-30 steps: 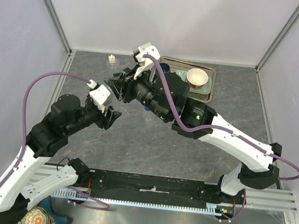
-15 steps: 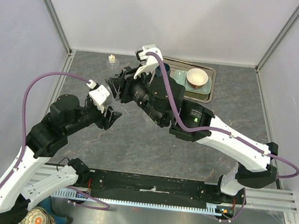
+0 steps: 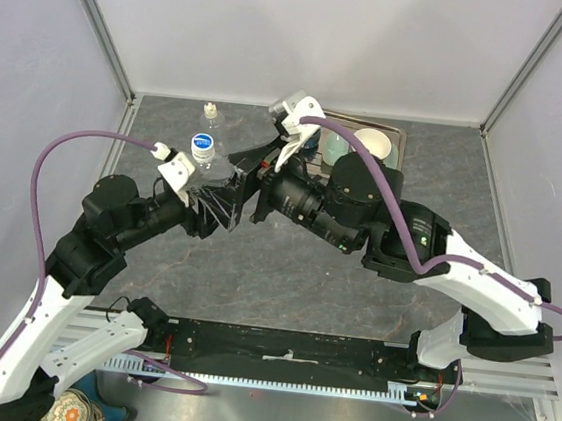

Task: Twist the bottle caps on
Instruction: Screw the bottle cap onto the plastic bottle.

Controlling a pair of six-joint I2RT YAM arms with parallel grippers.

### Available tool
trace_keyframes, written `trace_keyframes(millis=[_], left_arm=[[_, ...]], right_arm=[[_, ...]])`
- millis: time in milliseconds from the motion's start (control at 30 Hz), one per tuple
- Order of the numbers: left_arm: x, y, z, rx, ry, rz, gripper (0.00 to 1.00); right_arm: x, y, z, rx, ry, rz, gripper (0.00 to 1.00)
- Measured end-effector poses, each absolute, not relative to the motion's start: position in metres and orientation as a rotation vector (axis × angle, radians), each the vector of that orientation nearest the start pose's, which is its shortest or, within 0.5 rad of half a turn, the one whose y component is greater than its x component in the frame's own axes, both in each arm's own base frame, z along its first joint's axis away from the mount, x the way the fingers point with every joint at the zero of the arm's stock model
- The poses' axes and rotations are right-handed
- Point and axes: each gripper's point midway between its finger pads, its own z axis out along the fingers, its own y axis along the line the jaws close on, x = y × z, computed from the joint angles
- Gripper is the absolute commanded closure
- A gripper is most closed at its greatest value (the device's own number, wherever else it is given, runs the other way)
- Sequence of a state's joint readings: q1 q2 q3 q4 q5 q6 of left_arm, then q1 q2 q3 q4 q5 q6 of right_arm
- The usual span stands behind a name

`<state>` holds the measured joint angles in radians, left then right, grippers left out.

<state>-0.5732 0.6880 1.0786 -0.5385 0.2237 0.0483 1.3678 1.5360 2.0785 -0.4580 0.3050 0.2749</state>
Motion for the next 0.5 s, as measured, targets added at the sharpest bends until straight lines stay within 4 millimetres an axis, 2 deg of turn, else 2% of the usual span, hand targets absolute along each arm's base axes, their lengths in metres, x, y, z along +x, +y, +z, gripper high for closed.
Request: trace_keyframes(millis=[133, 233, 300, 400, 500], left_arm=[[0.191, -0.175, 0.354, 0.720, 1.594, -0.613, 0.98], [0.178, -0.186, 0.354, 0.790, 1.569, -0.695, 0.98], [0.164, -0.195, 0.355, 0.857, 1.540, -0.775, 0.98], [0.136, -0.210, 0.357, 0.987, 1.480, -0.929, 0.98], [0.111, -0.219, 0.359, 1.097, 1.422, -1.063, 0.98]], right_arm=[[0.132, 0.406, 0.542, -0.631, 1.463, 1.047, 0.14], [0.142, 0.395, 0.549, -0.678, 1.440, 1.032, 0.12], [0.155, 0.386, 0.552, -0.714, 1.413, 1.022, 0.12], [0.162, 0.378, 0.550, -0.825, 1.366, 1.034, 0.10], [0.146, 0.378, 0.544, -0.987, 1.290, 1.101, 0.09]])
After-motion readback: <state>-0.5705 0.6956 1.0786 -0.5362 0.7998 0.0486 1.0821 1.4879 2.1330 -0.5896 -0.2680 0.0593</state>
